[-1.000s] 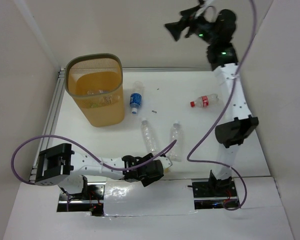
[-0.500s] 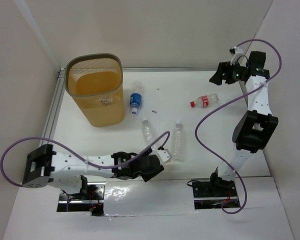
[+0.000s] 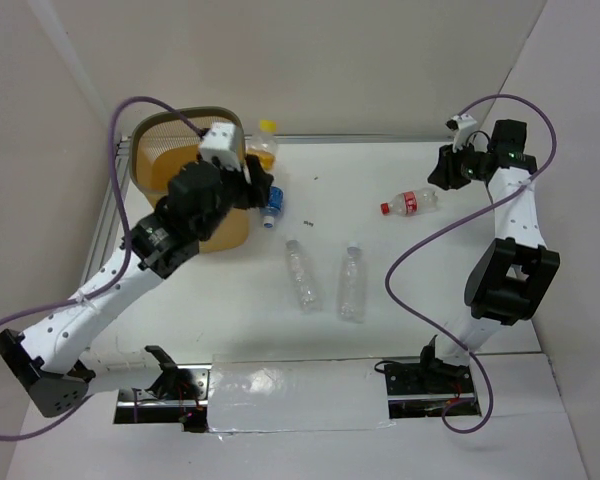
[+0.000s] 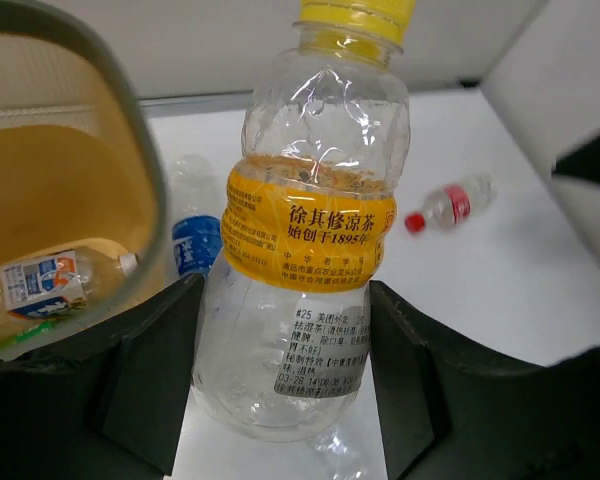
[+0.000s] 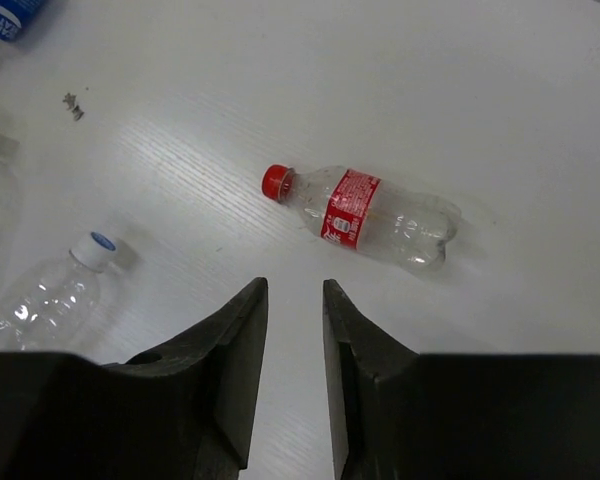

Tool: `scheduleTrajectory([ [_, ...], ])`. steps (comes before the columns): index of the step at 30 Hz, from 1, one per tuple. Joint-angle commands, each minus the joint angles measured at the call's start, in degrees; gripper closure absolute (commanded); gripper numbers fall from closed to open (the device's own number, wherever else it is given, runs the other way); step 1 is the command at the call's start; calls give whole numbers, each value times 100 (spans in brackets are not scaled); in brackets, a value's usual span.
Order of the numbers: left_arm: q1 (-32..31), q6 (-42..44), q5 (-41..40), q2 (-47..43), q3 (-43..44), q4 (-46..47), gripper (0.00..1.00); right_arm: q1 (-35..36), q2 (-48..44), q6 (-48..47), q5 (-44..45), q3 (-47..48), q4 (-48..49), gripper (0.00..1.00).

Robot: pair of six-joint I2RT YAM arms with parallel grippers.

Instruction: Put the plastic bottles in the bin

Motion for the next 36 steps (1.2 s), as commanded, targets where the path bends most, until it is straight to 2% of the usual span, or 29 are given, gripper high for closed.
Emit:
scheduleTrajectory([
  [1, 912, -692, 192, 76, 454, 377, 87, -30, -167, -161, 107, -36, 102, 63],
  [5, 1618, -764, 42, 392, 674, 219, 84, -30, -220, -161, 238, -98, 207, 43],
  [6, 1732, -686, -45, 462, 822, 62, 83, 31, -220, -214, 300, -98, 208, 31],
  [8, 2005, -633, -99, 647, 885, -62, 78, 31, -220, -275, 528, -98, 260, 20],
  [11, 2295, -632, -230, 779, 885, -177, 68, 101, -159, -276, 704, -98, 260, 11],
  [14, 2489, -579, -344, 920, 955, -343, 30, 163, -27, -442, 819, -98, 374, 0],
  [15, 2489, -510, -345, 1024, 1069, -396, 5, 163, -27, -608, 819, -98, 375, 0],
  [16, 2550, -509, -345, 1026, 1131, -396, 1, 163, 34, -731, 819, -98, 375, 0],
  [18, 2551, -439, -345, 1105, 1262, -467, 1, 163, 88, -1135, 671, -28, 375, 0],
  [21, 2551, -272, -345, 1105, 1570, -467, 1, 163, 158, -2872, 205, 25, -63, 0],
  [22, 2551, -176, -345, 1105, 1666, -519, 1, 163, 158, -3747, 152, -36, -117, 0],
  [26, 2174, 315, 224, 842, 2106, -519, 1, 163, 500, -5560, 20, -11, -564, 0],
  [28, 1832, 501, 672, 631, 2160, -519, 1, 163, 930, -6022, 19, 357, -1072, 0],
  [29, 1708, 658, 1188, 552, 2020, -519, 1, 163, 1071, -6224, 19, 489, -1189, 0],
  [31, 1296, 730, 1587, 254, 1766, -572, 1, 225, 1396, -6287, 19, 736, -1243, 0],
  [34, 716, 617, 1747, -211, 1037, -703, 1, 383, 1590, -6392, 309, 737, -1103, 0],
  [36, 312, 425, 1529, -459, 424, -756, 1, 584, 1678, -6515, 493, 685, -944, 0],
])
